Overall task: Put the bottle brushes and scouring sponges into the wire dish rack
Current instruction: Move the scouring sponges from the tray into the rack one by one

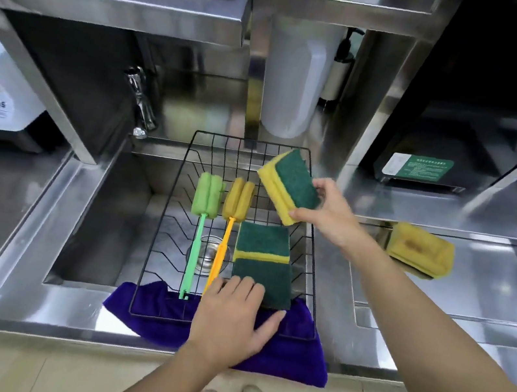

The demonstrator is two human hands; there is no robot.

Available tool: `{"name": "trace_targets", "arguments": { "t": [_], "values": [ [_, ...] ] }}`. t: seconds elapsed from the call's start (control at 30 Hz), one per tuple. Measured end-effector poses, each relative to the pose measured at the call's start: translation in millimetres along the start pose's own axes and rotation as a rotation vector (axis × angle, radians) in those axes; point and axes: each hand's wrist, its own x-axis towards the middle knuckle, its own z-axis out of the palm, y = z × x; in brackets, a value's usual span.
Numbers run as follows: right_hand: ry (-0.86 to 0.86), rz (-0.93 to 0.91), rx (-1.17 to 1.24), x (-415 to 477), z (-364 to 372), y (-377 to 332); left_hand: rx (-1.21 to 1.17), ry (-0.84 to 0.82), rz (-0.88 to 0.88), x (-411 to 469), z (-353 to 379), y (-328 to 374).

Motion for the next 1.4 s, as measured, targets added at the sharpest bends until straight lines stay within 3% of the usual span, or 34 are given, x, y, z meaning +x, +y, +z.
{"name": "trace_targets", "arguments": {
  "t": [0.13,0.23,0.33,0.6,0.73,0.97,1.2,1.4],
  "values": [
    [0.015,-0.28,-0.729,17.3,17.2,-10.2,0.075,-0.043,-0.028,-5.0,0.4,-7.9],
    [-0.015,-0.381,-0.957,29.6,26.7,-13.0,0.103,-0.068,-0.02,-4.0,1.5,-5.5],
    [-0.085,-0.363,-1.053,39.2,32.5,-11.5,0.111,-0.064,0.001,-3.7,2.8,-5.8],
    [-0.247,-0.226,-1.002,51.8,43.8,-10.4,0.129,-0.02,-0.002,-3.3,6.3,-3.2],
    [-0.306,-0.184,-0.85,61.6,38.5,-5.1,0.124,-0.02,-0.003,-3.0,6.6,-2.4],
    [-0.271,-0.12,-0.665,71.0,30.9,-1.1,0.095,-0.039,-0.008,-3.6,6.3,-2.7],
    [-0.217,-0.23,-0.732,68.3,38.6,-2.4,0.091,-0.045,-0.021,-3.6,6.4,-2.1],
    [-0.269,-0.176,-0.711,67.7,36.0,3.5,0.087,-0.043,-0.029,-3.9,6.2,-1.5]
  ]
}}
